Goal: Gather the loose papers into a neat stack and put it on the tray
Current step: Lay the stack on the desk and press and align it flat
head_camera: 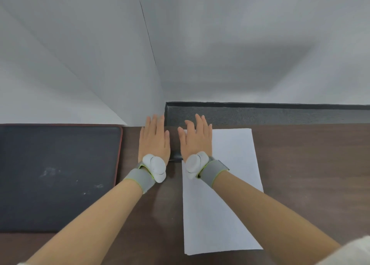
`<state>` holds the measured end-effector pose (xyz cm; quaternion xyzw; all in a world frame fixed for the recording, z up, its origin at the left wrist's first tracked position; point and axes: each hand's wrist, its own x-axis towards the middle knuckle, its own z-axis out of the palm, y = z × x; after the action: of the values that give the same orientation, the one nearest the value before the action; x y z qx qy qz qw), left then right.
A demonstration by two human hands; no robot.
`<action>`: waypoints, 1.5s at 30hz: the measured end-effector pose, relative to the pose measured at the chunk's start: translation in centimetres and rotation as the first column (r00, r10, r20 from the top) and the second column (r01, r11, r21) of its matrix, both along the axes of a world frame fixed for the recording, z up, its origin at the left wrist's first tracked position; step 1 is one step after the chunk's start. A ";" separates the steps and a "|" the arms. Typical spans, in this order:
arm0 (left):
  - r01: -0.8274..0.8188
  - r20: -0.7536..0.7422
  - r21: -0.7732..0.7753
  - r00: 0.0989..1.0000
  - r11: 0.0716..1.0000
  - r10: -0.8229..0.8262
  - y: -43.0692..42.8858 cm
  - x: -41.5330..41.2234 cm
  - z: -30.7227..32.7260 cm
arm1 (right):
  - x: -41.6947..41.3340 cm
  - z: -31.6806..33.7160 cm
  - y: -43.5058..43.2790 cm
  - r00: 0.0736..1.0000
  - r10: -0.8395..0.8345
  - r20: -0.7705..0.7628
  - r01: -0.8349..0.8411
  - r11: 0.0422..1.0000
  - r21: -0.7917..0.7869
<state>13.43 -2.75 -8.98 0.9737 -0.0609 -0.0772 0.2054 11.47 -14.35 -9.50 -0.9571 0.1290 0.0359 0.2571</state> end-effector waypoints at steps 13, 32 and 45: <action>0.004 -0.103 0.142 0.995 0.990 0.011 0.2 -0.6 -2.6 | -0.2 -1.8 0.4 0.994 -0.026 -0.104 0.016 0.995 -0.094; 0.074 -0.087 0.253 0.995 0.965 -0.053 -0.1 -1.0 -2.7 | 0.1 -1.8 0.6 0.982 0.095 -0.162 -0.120 0.980 -0.157; 0.190 -0.072 0.136 0.981 0.972 -0.181 0.0 -0.1 -3.1 | 0.0 -2.4 0.4 0.986 0.114 -0.118 -0.128 0.985 -0.118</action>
<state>13.32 -2.73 -12.04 0.9732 -0.1398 -0.1288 0.1292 11.51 -13.96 -11.92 -0.9739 0.0864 0.0964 0.1865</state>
